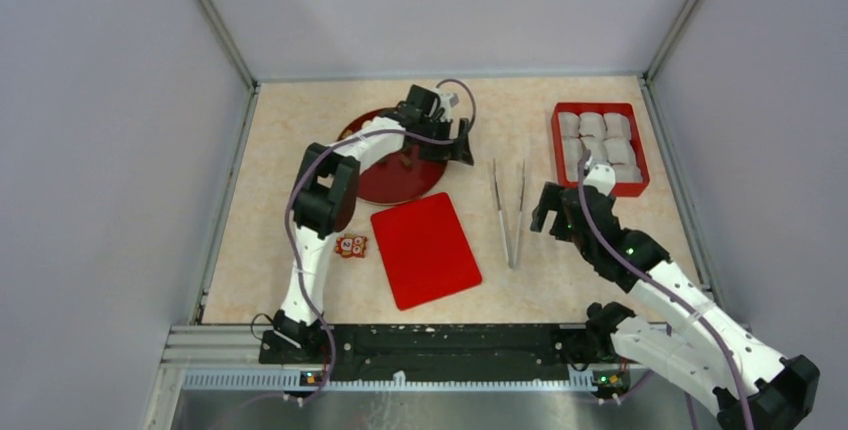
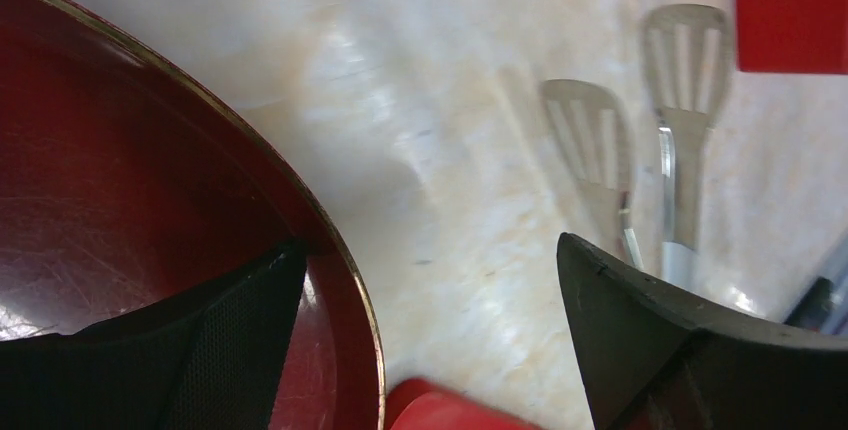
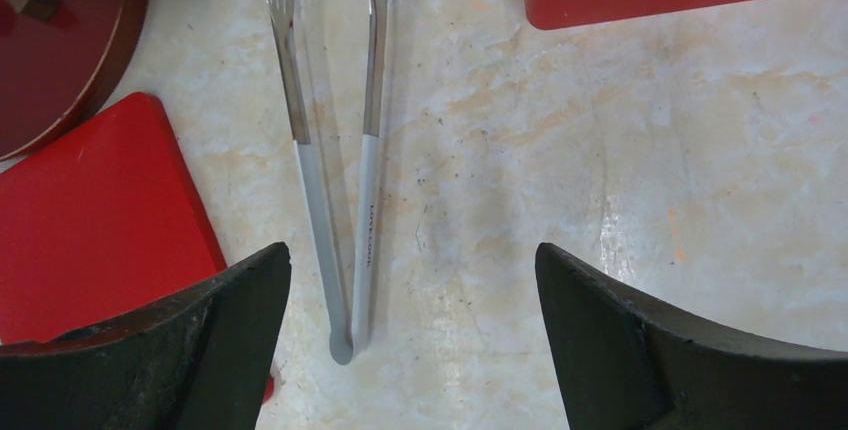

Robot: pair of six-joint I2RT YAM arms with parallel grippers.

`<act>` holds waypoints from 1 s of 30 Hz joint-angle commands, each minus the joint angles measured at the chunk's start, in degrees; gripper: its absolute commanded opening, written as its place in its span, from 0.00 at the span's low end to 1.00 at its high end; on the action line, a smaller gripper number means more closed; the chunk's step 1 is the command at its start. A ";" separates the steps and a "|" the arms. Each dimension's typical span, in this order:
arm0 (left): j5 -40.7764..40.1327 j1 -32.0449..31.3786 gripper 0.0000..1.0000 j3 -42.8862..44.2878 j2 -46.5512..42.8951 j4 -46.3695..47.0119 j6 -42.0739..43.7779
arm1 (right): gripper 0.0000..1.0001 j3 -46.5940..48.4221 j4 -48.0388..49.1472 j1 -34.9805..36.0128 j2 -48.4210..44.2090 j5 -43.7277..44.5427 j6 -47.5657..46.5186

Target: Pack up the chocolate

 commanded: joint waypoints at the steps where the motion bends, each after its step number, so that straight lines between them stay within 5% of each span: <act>1: 8.70 -2.52 0.99 5.26 4.04 2.57 -3.69 | 0.89 -0.46 0.99 -0.25 3.41 -1.99 0.77; 11: 10.46 -7.76 0.99 14.96 7.56 1.44 -5.53 | 0.91 -3.78 7.06 0.37 9.56 -5.32 3.22; 16: 5.38 -8.65 0.99 14.99 1.90 -2.79 -2.51 | 0.92 -4.15 9.84 1.73 12.72 -5.77 3.60; 23: -2.00 -9.30 0.99 5.29 -13.51 -4.44 -1.84 | 0.93 -4.41 16.16 2.10 16.33 -10.24 3.78; 30: -8.92 -9.82 0.99 -15.21 -32.86 3.40 -3.61 | 0.94 0.36 14.50 2.67 23.98 -5.77 7.46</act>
